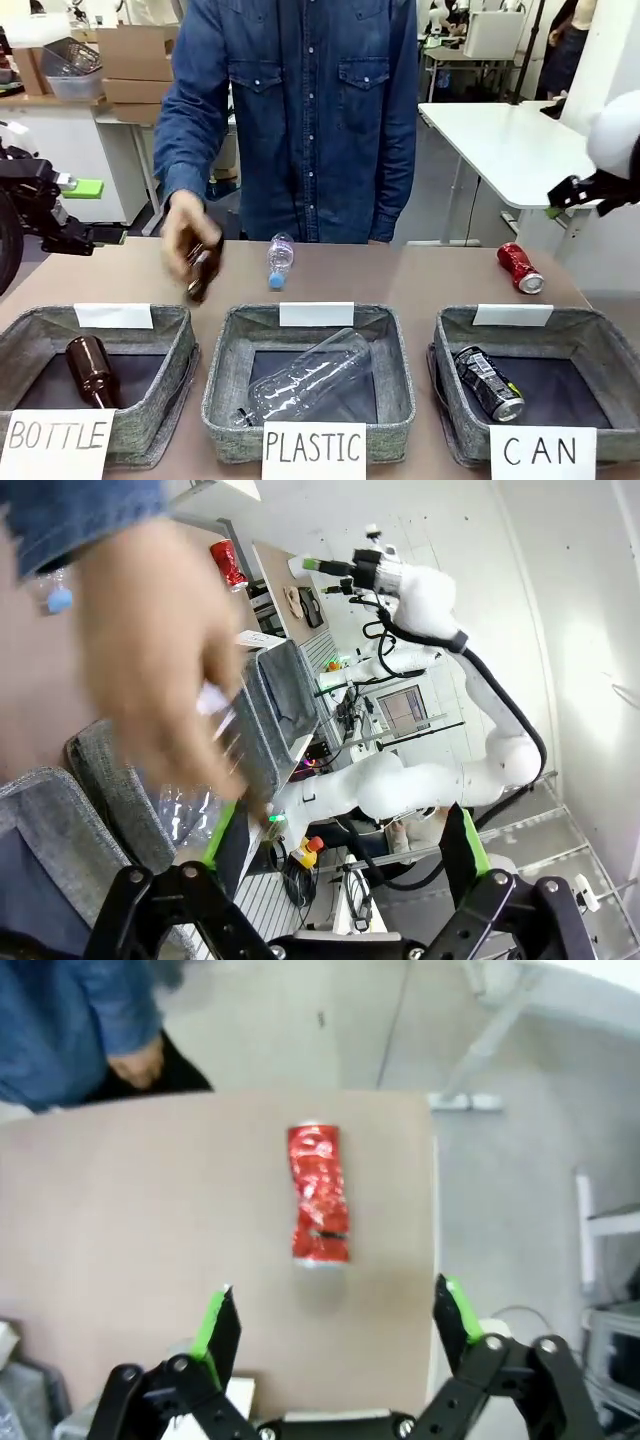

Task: Sort the can waste into the basket.
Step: Pick up the can waste from the table and place it in the right Fabric basket.

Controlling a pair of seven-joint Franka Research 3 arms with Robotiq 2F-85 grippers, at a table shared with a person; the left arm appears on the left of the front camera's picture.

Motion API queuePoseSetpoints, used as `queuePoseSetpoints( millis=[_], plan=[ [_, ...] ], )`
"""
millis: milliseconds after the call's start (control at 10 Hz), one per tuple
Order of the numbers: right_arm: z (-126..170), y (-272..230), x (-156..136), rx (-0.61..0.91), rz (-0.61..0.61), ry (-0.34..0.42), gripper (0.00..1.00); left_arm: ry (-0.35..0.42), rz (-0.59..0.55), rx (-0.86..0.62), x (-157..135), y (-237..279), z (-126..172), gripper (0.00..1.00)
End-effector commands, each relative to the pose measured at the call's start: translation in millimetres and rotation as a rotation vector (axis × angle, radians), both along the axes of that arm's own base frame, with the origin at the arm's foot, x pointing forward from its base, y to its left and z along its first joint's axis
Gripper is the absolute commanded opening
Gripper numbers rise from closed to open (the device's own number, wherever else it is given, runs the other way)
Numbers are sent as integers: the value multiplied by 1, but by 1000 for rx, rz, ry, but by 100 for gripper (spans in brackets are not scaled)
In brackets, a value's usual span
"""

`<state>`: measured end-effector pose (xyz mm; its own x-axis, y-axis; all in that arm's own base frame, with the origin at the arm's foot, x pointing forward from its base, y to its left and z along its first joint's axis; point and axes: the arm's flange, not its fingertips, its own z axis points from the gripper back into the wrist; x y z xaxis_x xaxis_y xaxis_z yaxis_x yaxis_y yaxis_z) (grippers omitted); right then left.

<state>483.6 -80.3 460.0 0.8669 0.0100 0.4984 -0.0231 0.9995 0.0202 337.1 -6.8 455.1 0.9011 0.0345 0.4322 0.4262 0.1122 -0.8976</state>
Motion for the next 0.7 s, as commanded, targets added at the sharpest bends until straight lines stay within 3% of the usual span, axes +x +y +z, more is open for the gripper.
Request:
queuePoseSetpoints(
  millis=[0,300,600],
  plan=[
    [-18,-1,36,81,57,48,100,8,7,-8,0,-1,4,100],
    [-73,7,74,78,89,101,100,8,7,-8,0,-1,4,100],
    [-118,2,91,96,112,225,100,8,7,-8,0,-1,4,100]
  ],
)
